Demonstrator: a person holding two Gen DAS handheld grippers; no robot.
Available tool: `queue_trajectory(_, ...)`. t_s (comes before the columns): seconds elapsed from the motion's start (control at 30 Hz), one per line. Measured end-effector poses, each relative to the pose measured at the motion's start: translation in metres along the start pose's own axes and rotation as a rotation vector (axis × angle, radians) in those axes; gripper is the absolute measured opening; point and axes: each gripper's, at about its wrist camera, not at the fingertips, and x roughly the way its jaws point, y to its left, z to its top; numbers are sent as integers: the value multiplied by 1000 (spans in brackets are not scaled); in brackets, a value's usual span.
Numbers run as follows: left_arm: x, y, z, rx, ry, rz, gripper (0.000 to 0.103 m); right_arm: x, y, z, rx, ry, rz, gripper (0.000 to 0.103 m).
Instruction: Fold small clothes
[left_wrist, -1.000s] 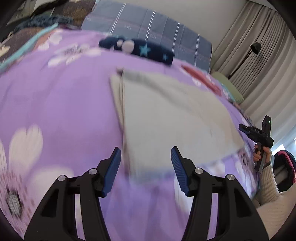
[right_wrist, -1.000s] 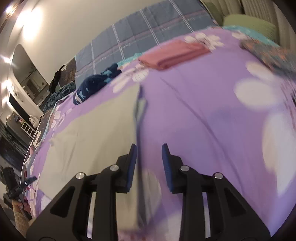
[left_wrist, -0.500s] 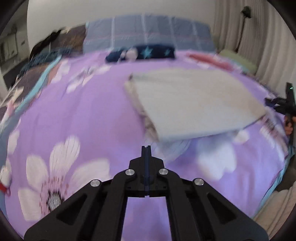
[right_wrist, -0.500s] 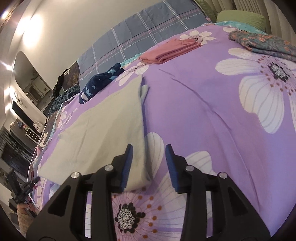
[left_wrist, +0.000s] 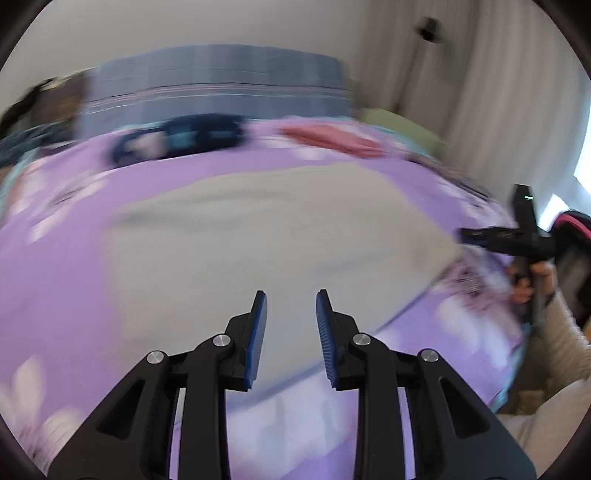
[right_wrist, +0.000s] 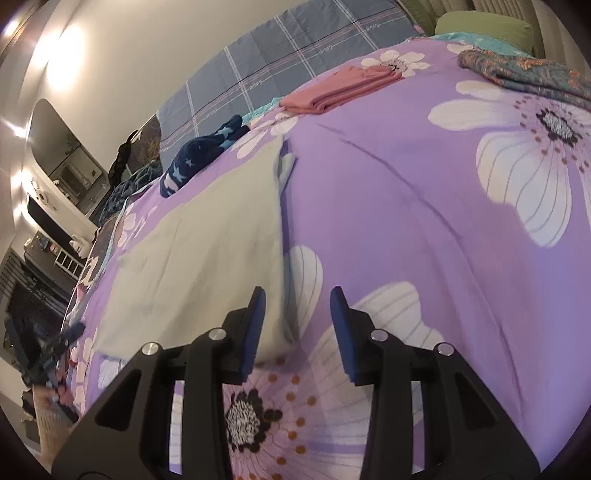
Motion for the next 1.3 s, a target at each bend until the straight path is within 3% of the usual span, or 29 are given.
queue_trajectory(0.17, 92, -97, 27, 165, 143, -220, 28, -7, -11, -5, 17, 8, 20, 38)
queue_trajectory(0.37, 151, -194, 32, 398, 208, -210, 29, -19, -29, 27, 25, 5, 0, 35)
queue_trajectory(0.5, 173, -220, 33, 442, 209, -194, 45, -6, -25, 55, 1, 48, 76, 35)
queue_trajectory(0.73, 171, -224, 29, 466, 203, -167, 47, 61, -7, 111, -41, 150, 135, 35)
queue_trajectory(0.8, 169, -228, 26, 481, 199, -167, 58, 84, -4, 125, -12, 193, 173, 41)
queue_trajectory(0.9, 166, -237, 19, 523, 196, -154, 59, 112, -5, 137, 40, 238, 221, 54)
queue_trajectory(1.03, 171, -233, 22, 479, 217, -133, 58, 130, 0, 140, 51, 271, 237, 52)
queue_trajectory(1.07, 174, -231, 26, 462, 218, -125, 52, 130, 4, 139, 31, 275, 236, 50)
queue_trajectory(1.13, 177, -226, 33, 433, 220, -115, 46, 132, 12, 138, -18, 271, 196, 28)
queue_trajectory(1.17, 178, -225, 34, 426, 220, -114, 44, 134, 14, 138, -31, 265, 172, 11)
queue_trajectory(1.3, 176, -225, 33, 423, 215, -91, 29, 131, 7, 141, 6, 221, 199, 6)
